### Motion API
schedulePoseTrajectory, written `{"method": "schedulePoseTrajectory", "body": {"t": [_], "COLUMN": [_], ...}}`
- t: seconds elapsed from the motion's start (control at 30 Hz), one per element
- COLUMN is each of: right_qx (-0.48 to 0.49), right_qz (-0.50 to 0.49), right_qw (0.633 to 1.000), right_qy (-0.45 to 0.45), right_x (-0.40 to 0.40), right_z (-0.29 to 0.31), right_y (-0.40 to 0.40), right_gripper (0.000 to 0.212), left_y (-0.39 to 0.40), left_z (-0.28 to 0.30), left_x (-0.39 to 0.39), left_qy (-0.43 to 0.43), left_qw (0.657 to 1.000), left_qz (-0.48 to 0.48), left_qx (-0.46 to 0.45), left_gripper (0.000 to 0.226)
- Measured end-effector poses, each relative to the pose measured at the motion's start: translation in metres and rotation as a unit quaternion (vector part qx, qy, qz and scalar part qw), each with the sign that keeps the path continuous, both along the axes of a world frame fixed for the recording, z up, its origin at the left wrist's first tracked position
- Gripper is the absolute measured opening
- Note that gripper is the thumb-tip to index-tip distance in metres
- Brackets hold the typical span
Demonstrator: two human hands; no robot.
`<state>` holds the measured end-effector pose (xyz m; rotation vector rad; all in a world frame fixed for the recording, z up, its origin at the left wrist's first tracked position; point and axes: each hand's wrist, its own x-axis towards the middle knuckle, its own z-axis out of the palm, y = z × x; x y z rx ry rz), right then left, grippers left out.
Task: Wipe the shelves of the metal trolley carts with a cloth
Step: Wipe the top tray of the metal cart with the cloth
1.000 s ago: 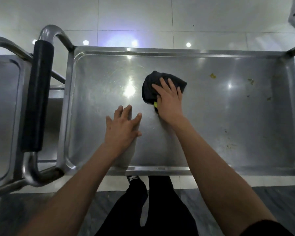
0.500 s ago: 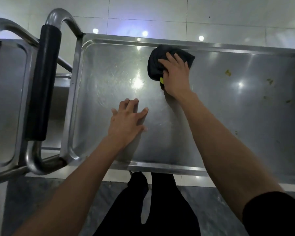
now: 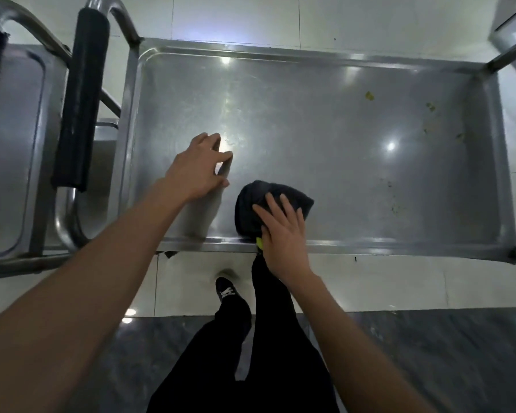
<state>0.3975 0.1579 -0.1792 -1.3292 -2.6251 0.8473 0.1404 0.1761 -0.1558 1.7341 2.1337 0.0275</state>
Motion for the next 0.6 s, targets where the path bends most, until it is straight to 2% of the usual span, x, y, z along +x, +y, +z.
{"method": "schedulePoseTrajectory", "body": {"t": [0.1, 0.2, 0.3, 0.47, 0.6], "right_qx": [-0.001, 0.006, 0.031, 0.059, 0.052], "right_qz": [0.007, 0.006, 0.0, 0.005, 0.009], "right_qw": [1.0, 1.0, 0.999, 0.998, 0.998], "right_qy": [-0.006, -0.012, -0.012, -0.007, -0.021], "right_x": [0.007, 0.006, 0.0, -0.023, -0.064], "right_z": [0.001, 0.002, 0.001, -0.006, -0.009], "right_y": [-0.018, -0.02, -0.015, 0.018, 0.074], "right_gripper": [0.049, 0.048, 0.051, 0.057, 0.051], "left_y": [-0.008, -0.014, -0.021, -0.024, -0.027], "left_z": [-0.001, -0.004, -0.007, -0.008, -0.012], "left_x": [0.001, -0.004, -0.013, -0.013, -0.014], "left_qy": [0.003, 0.074, 0.051, 0.072, 0.086], "left_qw": [1.0, 0.996, 0.994, 0.995, 0.994], "left_qz": [0.014, 0.045, 0.094, 0.061, 0.06], "left_qx": [0.0, -0.015, -0.036, -0.041, -0.037], "left_gripper": [0.053, 0.057, 0.061, 0.063, 0.065]}}
